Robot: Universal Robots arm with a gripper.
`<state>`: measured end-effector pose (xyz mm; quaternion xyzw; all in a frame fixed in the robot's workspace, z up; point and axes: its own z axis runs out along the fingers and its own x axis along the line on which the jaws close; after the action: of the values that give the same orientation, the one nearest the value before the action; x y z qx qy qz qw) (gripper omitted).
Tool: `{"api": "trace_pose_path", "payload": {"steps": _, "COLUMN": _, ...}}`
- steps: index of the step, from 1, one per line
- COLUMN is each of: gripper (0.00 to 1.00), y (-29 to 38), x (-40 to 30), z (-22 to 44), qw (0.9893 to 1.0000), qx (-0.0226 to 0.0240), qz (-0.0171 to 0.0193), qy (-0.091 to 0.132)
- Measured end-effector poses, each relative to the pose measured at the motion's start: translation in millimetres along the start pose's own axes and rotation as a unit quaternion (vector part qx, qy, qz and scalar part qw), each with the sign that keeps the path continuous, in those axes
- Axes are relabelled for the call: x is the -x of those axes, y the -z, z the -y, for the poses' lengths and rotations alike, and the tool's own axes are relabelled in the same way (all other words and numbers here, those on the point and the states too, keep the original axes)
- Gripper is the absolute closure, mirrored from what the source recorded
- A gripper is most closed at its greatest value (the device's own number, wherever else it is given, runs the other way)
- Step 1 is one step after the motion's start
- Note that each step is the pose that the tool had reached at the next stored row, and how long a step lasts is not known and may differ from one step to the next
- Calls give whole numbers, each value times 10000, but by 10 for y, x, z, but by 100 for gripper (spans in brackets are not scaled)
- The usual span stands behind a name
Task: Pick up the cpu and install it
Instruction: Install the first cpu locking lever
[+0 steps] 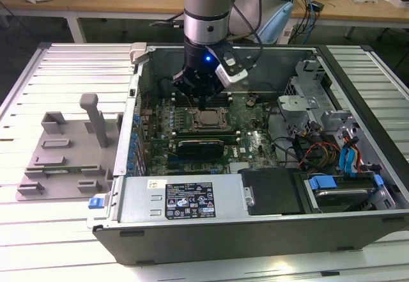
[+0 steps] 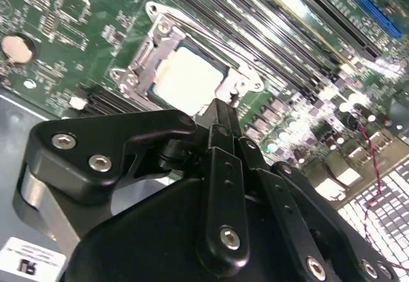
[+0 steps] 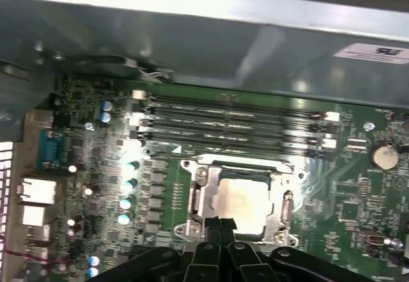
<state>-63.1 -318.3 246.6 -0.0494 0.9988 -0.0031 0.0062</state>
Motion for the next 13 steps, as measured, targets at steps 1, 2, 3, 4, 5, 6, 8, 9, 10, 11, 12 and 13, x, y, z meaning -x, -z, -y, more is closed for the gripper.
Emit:
{"api": "trace_pose_path", "payload": {"steps": 1, "gripper": 89, "y": 0, "x": -22, "z": -2, "qw": 10000, "qx": 0, "qz": 0, "qy": 0}}
{"api": "trace_pose_path", "payload": {"steps": 2, "gripper": 89, "y": 1, "x": -72, "z": -7, "qw": 10000, "qx": 0, "qz": 1, "qy": -1}}
{"api": "trace_pose_path", "payload": {"steps": 3, "gripper": 89, "y": 0, "x": -94, "z": -10, "qw": 10000, "qx": 1, "qz": 3, "qy": -1}}
{"api": "trace_pose_path", "payload": {"steps": 4, "gripper": 89, "y": 29, "x": -99, "z": -10, "qw": 10000, "qx": 0, "qz": 3, "qy": 0}}
{"api": "trace_pose_path", "payload": {"steps": 5, "gripper": 89, "y": 78, "x": -99, "z": -10, "qw": 10000, "qx": 1, "qz": 6, "qy": -1}}
{"api": "trace_pose_path", "payload": {"steps": 6, "gripper": 89, "y": 79, "x": -108, "z": -10, "qw": 9998, "qx": 217, "qz": 27, "qy": -1}}
{"api": "trace_pose_path", "payload": {"steps": 8, "gripper": 89, "y": 80, "x": -188, "z": -18, "qw": 9991, "qx": 421, "qz": 51, "qy": -2}}
{"api": "trace_pose_path", "payload": {"steps": 9, "gripper": 89, "y": 81, "x": -229, "z": -22, "qw": 9991, "qx": 423, "qz": 55, "qy": -3}}
{"api": "trace_pose_path", "payload": {"steps": 10, "gripper": 89, "y": 82, "x": -261, "z": -25, "qw": 9991, "qx": 423, "qz": 63, "qy": -2}}
{"api": "trace_pose_path", "payload": {"steps": 11, "gripper": 89, "y": 93, "x": -278, "z": -27, "qw": 9991, "qx": 421, "qz": 80, "qy": -2}}
{"api": "trace_pose_path", "payload": {"steps": 12, "gripper": 89, "y": 112, "x": -291, "z": -28, "qw": 9991, "qx": 418, "qz": 107, "qy": 0}}
{"api": "trace_pose_path", "payload": {"steps": 13, "gripper": 89, "y": 132, "x": -306, "z": -29, "qw": 9990, "qx": 415, "qz": 141, "qy": 1}}
